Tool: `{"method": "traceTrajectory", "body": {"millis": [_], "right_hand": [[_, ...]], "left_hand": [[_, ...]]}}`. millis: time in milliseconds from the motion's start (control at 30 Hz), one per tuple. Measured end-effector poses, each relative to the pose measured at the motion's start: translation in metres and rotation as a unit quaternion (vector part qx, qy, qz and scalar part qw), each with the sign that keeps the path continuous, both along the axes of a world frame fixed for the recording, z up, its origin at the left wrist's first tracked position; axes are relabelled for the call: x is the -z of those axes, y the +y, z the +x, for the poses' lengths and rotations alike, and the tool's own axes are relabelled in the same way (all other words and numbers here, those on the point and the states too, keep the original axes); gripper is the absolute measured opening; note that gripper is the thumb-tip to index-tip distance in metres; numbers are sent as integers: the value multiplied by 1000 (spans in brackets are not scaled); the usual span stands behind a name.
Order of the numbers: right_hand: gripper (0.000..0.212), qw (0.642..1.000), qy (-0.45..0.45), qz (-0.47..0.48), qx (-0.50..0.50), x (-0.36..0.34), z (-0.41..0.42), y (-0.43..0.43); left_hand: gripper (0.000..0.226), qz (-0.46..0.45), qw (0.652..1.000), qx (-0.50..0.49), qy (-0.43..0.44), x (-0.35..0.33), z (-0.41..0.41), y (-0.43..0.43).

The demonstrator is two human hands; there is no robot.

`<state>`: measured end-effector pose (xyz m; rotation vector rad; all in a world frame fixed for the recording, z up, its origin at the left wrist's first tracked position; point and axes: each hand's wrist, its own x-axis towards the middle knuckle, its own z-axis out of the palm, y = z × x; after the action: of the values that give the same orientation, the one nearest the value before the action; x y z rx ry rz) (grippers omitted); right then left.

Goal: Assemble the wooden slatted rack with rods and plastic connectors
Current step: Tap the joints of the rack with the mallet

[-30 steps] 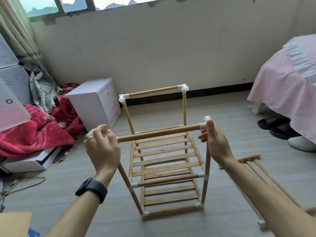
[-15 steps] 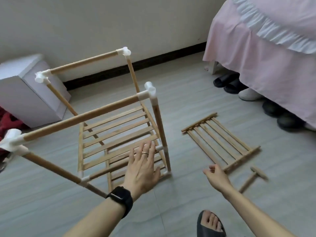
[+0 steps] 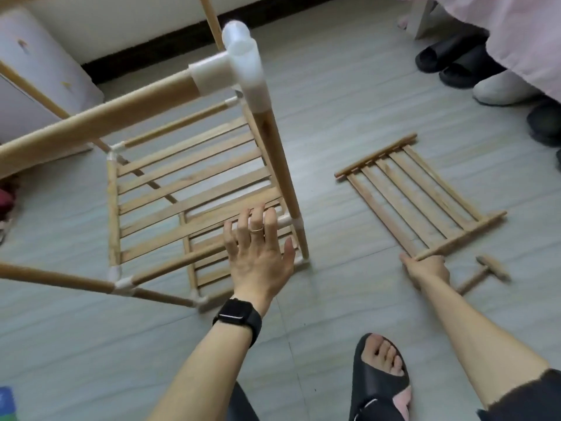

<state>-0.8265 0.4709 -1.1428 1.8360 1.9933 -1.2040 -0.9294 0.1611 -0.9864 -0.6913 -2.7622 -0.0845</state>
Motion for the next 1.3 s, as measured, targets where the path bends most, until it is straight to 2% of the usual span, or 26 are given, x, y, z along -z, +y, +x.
{"method": "traceTrajectory", "body": {"millis": [67, 133, 233, 267, 367, 467, 567, 667, 833, 867, 900, 933, 967, 1000, 1033, 1067, 1100, 1133, 1200, 1267, 1300], "right_hand": [[85, 1000, -13, -15, 16, 12, -3, 7], [71, 996, 0, -82, 46, 29, -3, 15], [19, 974, 53, -188, 115, -1, 1, -1], [10, 965, 70, -213, 135, -11, 3, -6], [21, 937, 175, -223, 205, -43, 5, -20], [27, 877, 287, -266, 277, -92, -3, -22], [32, 830, 340, -340, 283, -156, -10, -17], [27, 800, 382, -388, 252, -220, -7, -28], [31, 780, 463, -386, 171, -309, -14, -49], [44, 770, 485, -387, 148, -328, -17, -54], [72, 762, 504, -387, 128, -347, -20, -59], [90, 761, 518, -379, 98, -365, -23, -66], [93, 754, 537, -374, 58, -382, -26, -76], [84, 751, 548, -366, 31, -397, -29, -87], [65, 755, 553, -352, 6, -410, -34, -98], [40, 762, 554, -335, -14, -421, -40, -110], [25, 767, 556, -319, -26, -431, -45, -121], [21, 769, 561, -305, -34, -437, -50, -128], [19, 770, 571, -281, -39, -447, -60, -140], [17, 775, 573, -259, -62, -455, -63, -150], [16, 779, 572, -244, -80, -457, -64, -154]], "left_hand": [[71, 2, 1000, -2, -6, -1, 1, 1], [69, 0, 1000, -9, -15, -3, 2, 3], [65, 2, 999, -16, -28, -8, 4, 4], [62, 5, 999, -15, -33, -11, 5, 4], [51, 1, 999, -2, -42, -20, 10, 1], [48, -29, 998, 11, -63, -34, 13, -7], [45, -66, 991, 3, -114, -55, 18, -9], [44, -93, 985, -6, -143, -73, 28, -10], [30, -38, 981, 14, -191, -98, 45, -7], [28, -42, 977, 28, -207, -109, 49, -6], [26, -50, 972, 45, -224, -123, 52, -6], [25, -62, 967, 64, -237, -141, 55, -7], [23, -77, 964, 86, -240, -162, 59, -9], [22, -88, 962, 110, -236, -184, 64, -13], [22, -87, 960, 134, -229, -206, 68, -18], [22, -76, 959, 162, -218, -228, 72, -26], [22, -49, 960, 194, -196, -249, 76, -35], [22, -1, 961, 237, -144, -271, 80, -46], [19, 120, 945, 300, 54, -310, 79, -75], [15, 228, 904, 249, 260, -339, 61, -110], [18, 271, 893, 179, 310, -352, 48, -127]]}}
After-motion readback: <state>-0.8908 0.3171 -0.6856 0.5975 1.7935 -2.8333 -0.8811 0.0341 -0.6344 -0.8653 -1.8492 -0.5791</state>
